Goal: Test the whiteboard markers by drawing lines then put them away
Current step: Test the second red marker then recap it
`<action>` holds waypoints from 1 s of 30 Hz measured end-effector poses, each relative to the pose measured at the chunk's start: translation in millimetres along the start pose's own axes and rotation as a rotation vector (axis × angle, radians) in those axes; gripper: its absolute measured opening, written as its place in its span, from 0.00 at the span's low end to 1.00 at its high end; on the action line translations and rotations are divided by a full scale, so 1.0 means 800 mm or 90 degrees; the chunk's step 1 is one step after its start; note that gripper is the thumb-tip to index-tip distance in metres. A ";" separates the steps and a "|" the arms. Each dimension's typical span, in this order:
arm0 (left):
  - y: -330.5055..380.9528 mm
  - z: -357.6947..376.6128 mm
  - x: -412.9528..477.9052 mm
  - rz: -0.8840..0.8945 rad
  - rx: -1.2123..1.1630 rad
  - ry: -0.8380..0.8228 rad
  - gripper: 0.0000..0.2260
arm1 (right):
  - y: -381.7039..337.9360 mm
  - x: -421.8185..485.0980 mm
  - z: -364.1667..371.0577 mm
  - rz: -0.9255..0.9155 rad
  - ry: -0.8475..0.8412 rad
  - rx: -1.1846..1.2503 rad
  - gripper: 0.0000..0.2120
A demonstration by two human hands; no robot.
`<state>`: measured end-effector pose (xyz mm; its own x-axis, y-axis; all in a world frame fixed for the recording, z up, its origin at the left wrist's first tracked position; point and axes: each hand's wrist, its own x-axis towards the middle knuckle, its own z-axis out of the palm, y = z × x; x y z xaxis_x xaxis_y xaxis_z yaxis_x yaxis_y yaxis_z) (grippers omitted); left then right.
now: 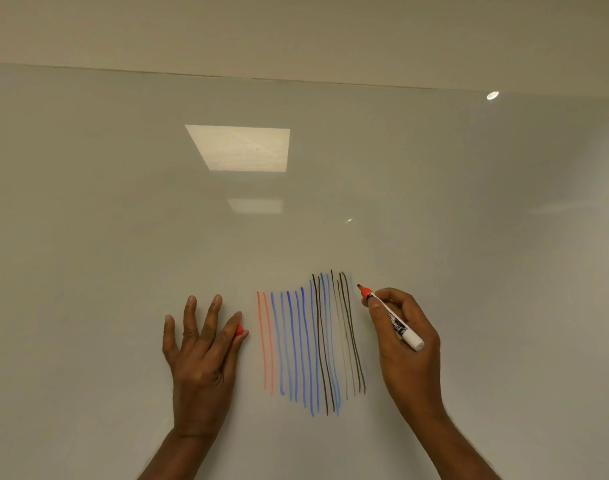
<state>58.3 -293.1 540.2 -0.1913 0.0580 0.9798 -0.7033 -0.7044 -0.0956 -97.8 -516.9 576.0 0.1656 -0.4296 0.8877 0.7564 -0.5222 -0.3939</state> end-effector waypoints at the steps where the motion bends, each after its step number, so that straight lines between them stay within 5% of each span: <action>1: 0.000 0.000 0.000 0.001 0.003 -0.001 0.17 | 0.003 0.006 0.003 -0.011 -0.002 -0.012 0.09; 18: -0.001 0.000 -0.002 0.009 0.012 -0.015 0.18 | 0.063 -0.031 -0.009 -0.082 -0.009 -0.060 0.05; 21: -0.002 0.001 -0.002 0.012 0.022 -0.010 0.17 | 0.082 -0.059 -0.027 -0.112 -0.005 -0.071 0.15; 24: -0.003 0.002 -0.003 0.010 0.023 -0.010 0.17 | 0.125 -0.097 -0.044 -0.007 0.010 -0.114 0.28; 27: -0.003 0.002 -0.004 0.010 0.024 -0.010 0.17 | 0.155 -0.109 -0.062 0.033 -0.050 -0.132 0.05; 28: -0.004 0.002 -0.003 0.010 0.024 -0.010 0.17 | 0.144 -0.103 -0.061 0.042 -0.049 -0.141 0.11; 30: -0.004 0.002 -0.003 0.011 0.026 -0.010 0.17 | 0.108 -0.089 -0.050 -0.020 -0.004 -0.137 0.06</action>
<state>62.2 -292.4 538.5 -0.1916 0.0349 0.9809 -0.6720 -0.7330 -0.1052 -69.2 -561.0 469.3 0.1489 -0.4069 0.9013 0.6093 -0.6801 -0.4077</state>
